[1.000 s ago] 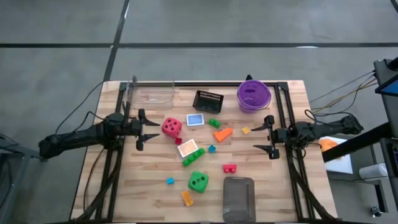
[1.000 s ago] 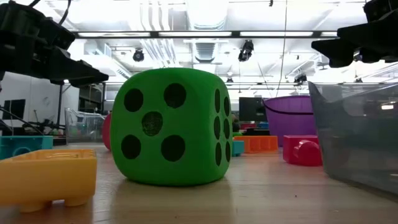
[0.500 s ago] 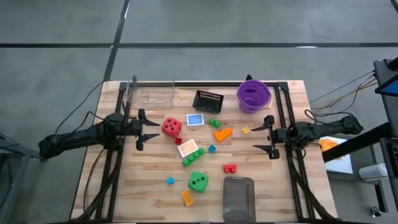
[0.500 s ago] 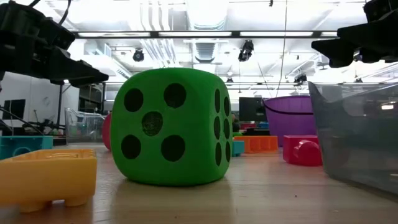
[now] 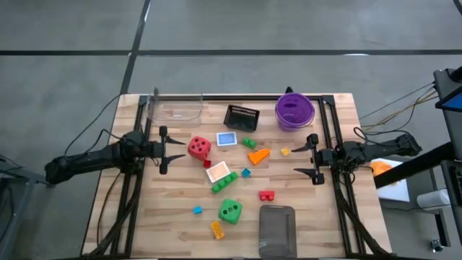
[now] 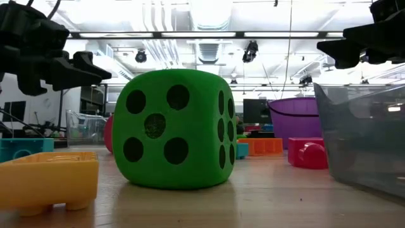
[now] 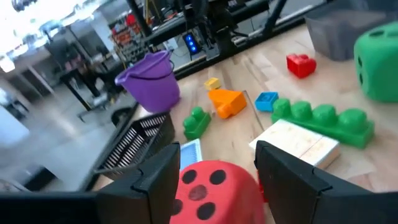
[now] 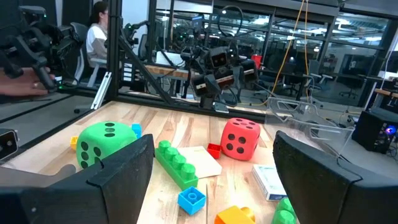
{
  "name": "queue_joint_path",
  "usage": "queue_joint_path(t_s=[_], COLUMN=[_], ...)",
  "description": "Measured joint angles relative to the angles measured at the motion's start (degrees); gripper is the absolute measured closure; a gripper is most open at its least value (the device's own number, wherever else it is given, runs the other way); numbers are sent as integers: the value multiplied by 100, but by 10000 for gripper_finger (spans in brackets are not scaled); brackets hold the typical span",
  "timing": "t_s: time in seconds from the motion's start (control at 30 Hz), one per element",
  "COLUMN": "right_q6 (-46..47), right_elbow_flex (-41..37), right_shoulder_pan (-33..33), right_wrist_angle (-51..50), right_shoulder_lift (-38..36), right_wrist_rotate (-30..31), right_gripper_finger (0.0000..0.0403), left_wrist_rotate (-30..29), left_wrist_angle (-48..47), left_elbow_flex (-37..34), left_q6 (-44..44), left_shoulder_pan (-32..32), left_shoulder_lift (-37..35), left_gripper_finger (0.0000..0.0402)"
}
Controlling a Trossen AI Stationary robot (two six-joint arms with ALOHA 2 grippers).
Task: Pick & Place Toys
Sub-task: Put the orange game piece into the transparent bin
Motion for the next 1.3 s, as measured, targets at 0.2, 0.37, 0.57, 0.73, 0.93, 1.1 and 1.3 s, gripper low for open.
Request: queue_joint_path(t_s=[0.2,0.37,0.57,0.73,0.93,1.1,1.3], right_q6=[-1,0,67,615,830,1053,1206], right_elbow_flex=[0,1,1,2,2,2,2], right_shoulder_pan=[-2,-2,0,0,0,0,-7], right_wrist_angle=[2,2,103,245,800,901,903], right_shoulder_lift=[0,2,2,0,0,2,2], right_wrist_rotate=[2,2,2,0,-4,-13,458], right_gripper_finger=[82,82,82,82,82,82,82], left_wrist_rotate=[-17,-15,68,29,27,27,27], left_wrist_angle=[-6,46,117,279,279,261,365], left_elbow_flex=[0,-4,-4,-4,-4,-2,-2], left_q6=[85,84,-439,-1607,-2521,-2868,-2977], left_shoulder_pan=[-1,-2,-2,-2,-2,-2,-4], left_shoulder_lift=[0,0,0,0,-2,-1,0], left_gripper_finger=[191,191,191,191,191,191,191])
